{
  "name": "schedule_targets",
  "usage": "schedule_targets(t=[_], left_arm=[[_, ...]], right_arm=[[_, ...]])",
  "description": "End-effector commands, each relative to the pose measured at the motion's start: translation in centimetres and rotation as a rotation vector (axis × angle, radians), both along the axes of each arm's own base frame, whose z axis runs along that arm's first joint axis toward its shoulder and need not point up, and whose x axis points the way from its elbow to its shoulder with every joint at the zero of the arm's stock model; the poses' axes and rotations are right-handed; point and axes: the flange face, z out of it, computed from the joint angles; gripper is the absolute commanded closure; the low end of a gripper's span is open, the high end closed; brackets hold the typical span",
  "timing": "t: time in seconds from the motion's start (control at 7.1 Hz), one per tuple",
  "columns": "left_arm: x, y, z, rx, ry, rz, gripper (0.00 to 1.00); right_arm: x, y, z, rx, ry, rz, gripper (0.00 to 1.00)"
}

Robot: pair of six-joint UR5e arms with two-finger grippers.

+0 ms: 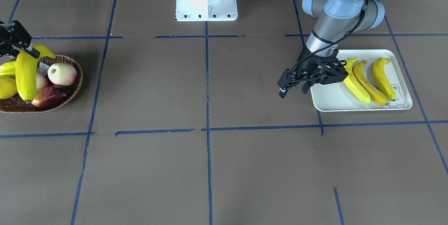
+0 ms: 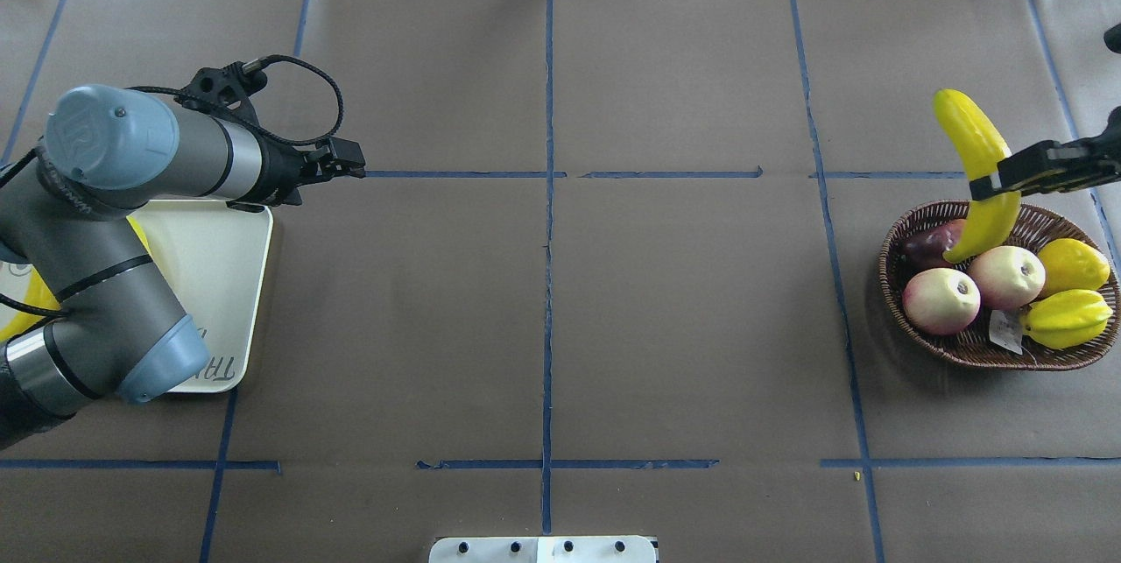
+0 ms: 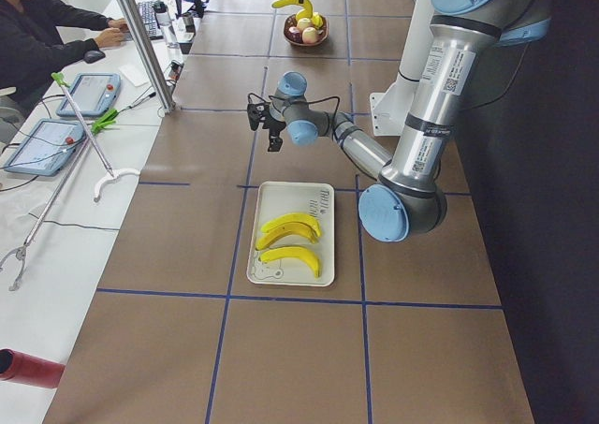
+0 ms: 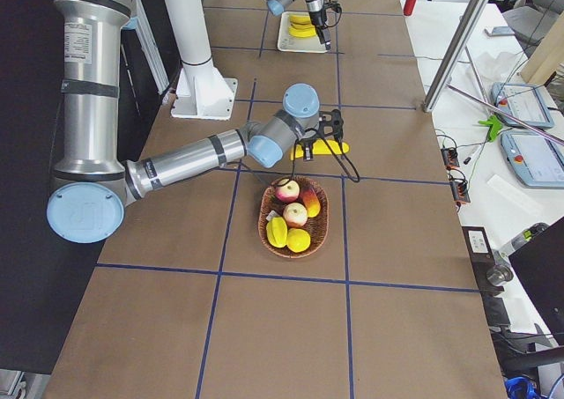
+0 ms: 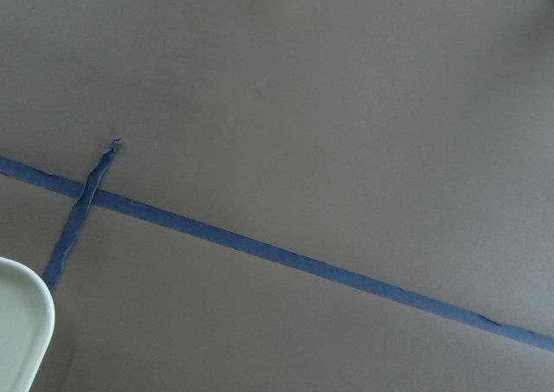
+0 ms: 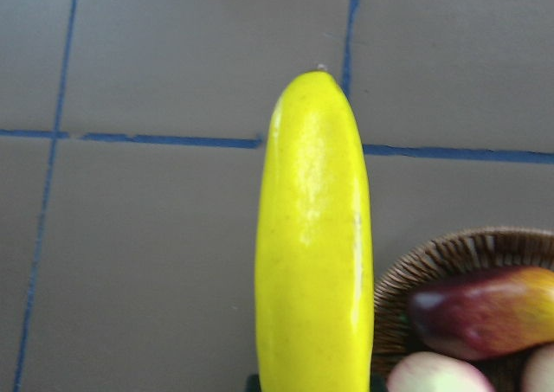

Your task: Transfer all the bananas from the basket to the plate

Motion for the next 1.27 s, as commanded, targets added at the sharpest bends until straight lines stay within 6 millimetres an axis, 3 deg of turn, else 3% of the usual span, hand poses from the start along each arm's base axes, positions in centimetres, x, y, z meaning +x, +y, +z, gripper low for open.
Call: schedule_targets(t=[0.0, 0.14, 0.28, 0.56, 0.84, 0.99, 1.13], left_arm=[[1.8, 0.7, -2.9, 0.021, 0.050, 0.021, 0.00], [2.7, 1.2, -4.1, -0.034, 0.095, -0.004, 0.00], [3.0, 1.0, -7.0, -0.034, 0.146, -0.017, 0.00], [3.1, 1.1, -10.6, -0.048, 0.267, -0.047, 0.00], [2.6, 1.7, -13.9, -0.060, 0.441, -0.065, 0.00], [4.0, 3.0, -16.4, -0.042, 0.475, -0.027, 0.00], [6.4, 5.1, -19.3, -0.034, 0.511, 0.026, 0.01]], right_arm=[[-6.6, -2.1, -8.8, -0.018, -0.097, 0.002, 0.98], [-10.8, -0.9, -10.7, -0.023, -0.134, 0.067, 0.97], [-15.4, 1.5, -11.6, -0.030, -0.215, 0.139, 0.97], [-23.1, 6.7, -12.2, -0.006, -0.307, 0.193, 0.97], [-27.2, 9.5, -12.0, 0.039, -0.411, 0.178, 0.97], [-28.4, 10.2, -12.1, 0.038, -0.416, 0.156, 0.97], [-29.6, 11.0, -13.4, 0.046, -0.439, 0.150, 0.97]])
